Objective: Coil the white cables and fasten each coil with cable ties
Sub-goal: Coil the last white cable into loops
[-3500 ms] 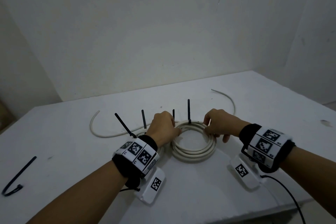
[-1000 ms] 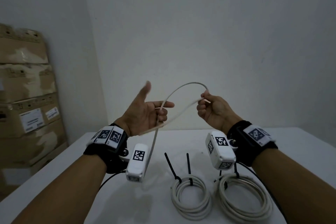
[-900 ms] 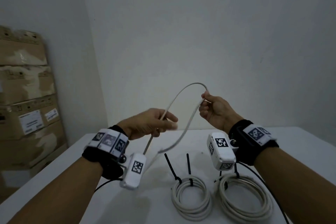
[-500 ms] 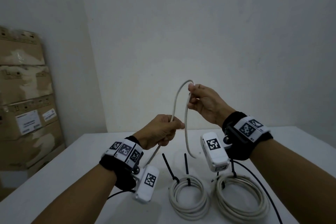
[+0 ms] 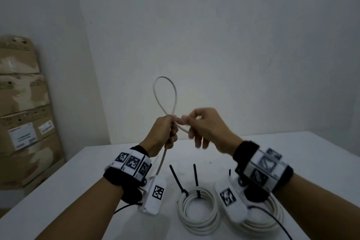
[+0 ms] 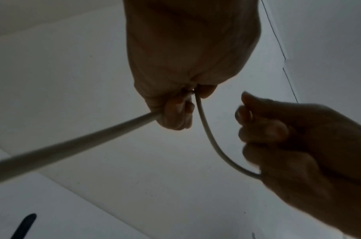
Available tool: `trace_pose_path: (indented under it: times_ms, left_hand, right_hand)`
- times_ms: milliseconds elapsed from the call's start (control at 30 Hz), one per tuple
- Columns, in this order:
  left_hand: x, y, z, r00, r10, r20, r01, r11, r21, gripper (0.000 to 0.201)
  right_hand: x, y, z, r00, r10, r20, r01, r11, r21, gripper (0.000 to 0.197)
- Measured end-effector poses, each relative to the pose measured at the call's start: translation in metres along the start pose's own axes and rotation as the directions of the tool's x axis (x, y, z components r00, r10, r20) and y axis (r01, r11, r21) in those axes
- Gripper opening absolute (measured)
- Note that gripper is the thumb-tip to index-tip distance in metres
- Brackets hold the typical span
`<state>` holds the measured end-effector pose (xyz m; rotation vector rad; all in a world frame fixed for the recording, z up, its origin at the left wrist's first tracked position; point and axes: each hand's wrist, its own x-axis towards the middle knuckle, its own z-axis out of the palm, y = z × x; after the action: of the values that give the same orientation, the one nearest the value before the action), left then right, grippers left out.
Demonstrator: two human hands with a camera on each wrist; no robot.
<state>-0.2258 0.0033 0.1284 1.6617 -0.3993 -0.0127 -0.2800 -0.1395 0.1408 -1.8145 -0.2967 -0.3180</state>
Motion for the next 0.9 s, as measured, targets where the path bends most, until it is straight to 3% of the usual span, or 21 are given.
trace_pose_path:
  times_ms: [67,167,300,400,500,600,700,800,900]
  left_hand:
    - [0.002,-0.002,-0.003,0.999,0.028,-0.018,-0.028,1.0,0.002,0.035]
    - [0.0,-0.006,0.001,1.0,0.008,0.0,-0.008,1.0,-0.022,0.039]
    - [-0.003,-0.008,0.009,0.995,-0.073,0.073,0.077,0.995,-0.059,0.033]
    - [-0.003,-0.003,0.01,0.988,-0.137,0.073,0.144,0.985,-0.095,0.045]
    - [0.0,0.004,0.007,0.99,-0.143,0.016,0.143,0.98,-0.138,0.058]
    - [0.002,0.005,0.005,0.99,-0.139,0.012,0.139,0.977,-0.163,0.057]
    - [0.001,0.003,0.004,0.981,-0.177,0.075,0.186,0.973,-0.139,0.047]
    - [-0.002,0.001,0.003,0.961,-0.193,0.196,0.208,0.977,-0.058,0.04]
    - [-0.005,0.003,0.006,0.934,-0.207,0.291,0.223,0.975,-0.021,0.045]
  right_hand:
    - [-0.016,0.011,0.01,0.997,0.08,0.022,-0.078,0.995,-0.064,0.035]
    - [-0.016,0.026,0.017,0.98,0.129,-0.15,-0.13,0.991,0.001,0.036]
    - [0.007,0.033,0.013,0.91,0.144,-0.389,-0.039,0.963,0.266,0.014]
    - [0.015,0.032,0.005,0.894,0.161,-0.418,-0.003,0.935,0.355,0.025]
    - [0.014,0.033,-0.002,0.89,0.009,-0.457,0.035,0.995,0.089,0.027]
    - [0.011,0.033,-0.005,0.933,-0.119,-0.339,0.07,0.986,-0.152,0.017]
    - [0.013,0.034,-0.01,0.945,-0.157,-0.289,0.073,0.957,-0.282,0.033]
    - [0.015,0.033,-0.015,0.956,-0.16,-0.246,0.074,0.943,-0.325,0.035]
    - [0.018,0.031,-0.018,0.96,-0.142,-0.24,0.088,0.971,-0.224,0.028]
